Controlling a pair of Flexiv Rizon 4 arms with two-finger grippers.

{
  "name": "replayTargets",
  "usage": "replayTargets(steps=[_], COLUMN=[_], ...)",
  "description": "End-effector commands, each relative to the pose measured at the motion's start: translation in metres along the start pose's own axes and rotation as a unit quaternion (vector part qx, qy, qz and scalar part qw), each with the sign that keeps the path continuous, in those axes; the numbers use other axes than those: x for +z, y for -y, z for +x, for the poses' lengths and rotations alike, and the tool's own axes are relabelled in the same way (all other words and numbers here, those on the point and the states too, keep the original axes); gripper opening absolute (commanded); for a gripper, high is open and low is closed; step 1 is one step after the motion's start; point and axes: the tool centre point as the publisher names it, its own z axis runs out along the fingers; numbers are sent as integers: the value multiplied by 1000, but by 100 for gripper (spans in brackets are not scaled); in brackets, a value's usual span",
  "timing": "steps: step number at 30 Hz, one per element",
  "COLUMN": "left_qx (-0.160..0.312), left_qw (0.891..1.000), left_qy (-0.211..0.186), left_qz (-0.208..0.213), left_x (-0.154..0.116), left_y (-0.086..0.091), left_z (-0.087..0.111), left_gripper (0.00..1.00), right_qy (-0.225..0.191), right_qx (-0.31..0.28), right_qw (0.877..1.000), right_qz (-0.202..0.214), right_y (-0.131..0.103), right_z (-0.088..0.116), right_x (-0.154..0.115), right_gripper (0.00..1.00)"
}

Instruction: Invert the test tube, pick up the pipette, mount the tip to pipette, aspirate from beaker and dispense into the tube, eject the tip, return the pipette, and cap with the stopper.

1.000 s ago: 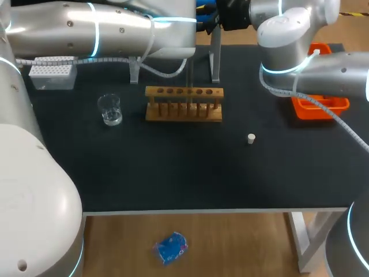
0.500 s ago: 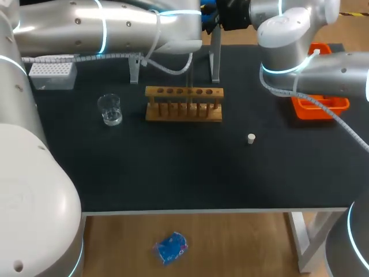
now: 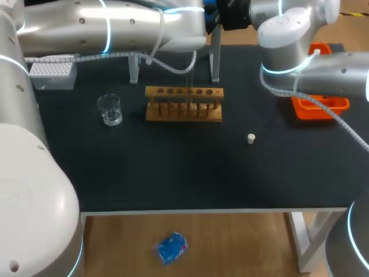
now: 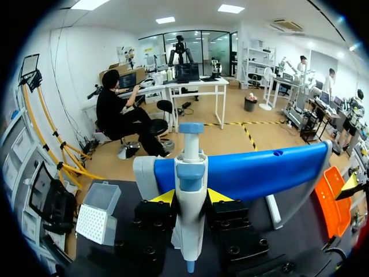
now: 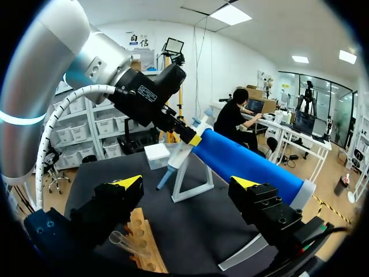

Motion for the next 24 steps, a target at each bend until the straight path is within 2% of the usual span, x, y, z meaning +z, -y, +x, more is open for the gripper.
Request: replayTargets(steps=[1,23,24], left_qx=[1,-9,-9], left_qw=[1000,999,999], left_qy=[0,-3,-3], left_qz=[-17,-35,-35], left_x=[5,10,10], left_y=[3,-10,-10], left_z=[0,5,5], left_gripper=[0,0,6], right_qy=[-2,-2,-2], right_qx=[0,0,0], right_qw=[1000,1000,1000], right_qz=[1,1,1], right_y=[0,0,0], right_z=[-1,-1,-1], right_x=[-1,-1,-1], right_gripper=[100,100,100])
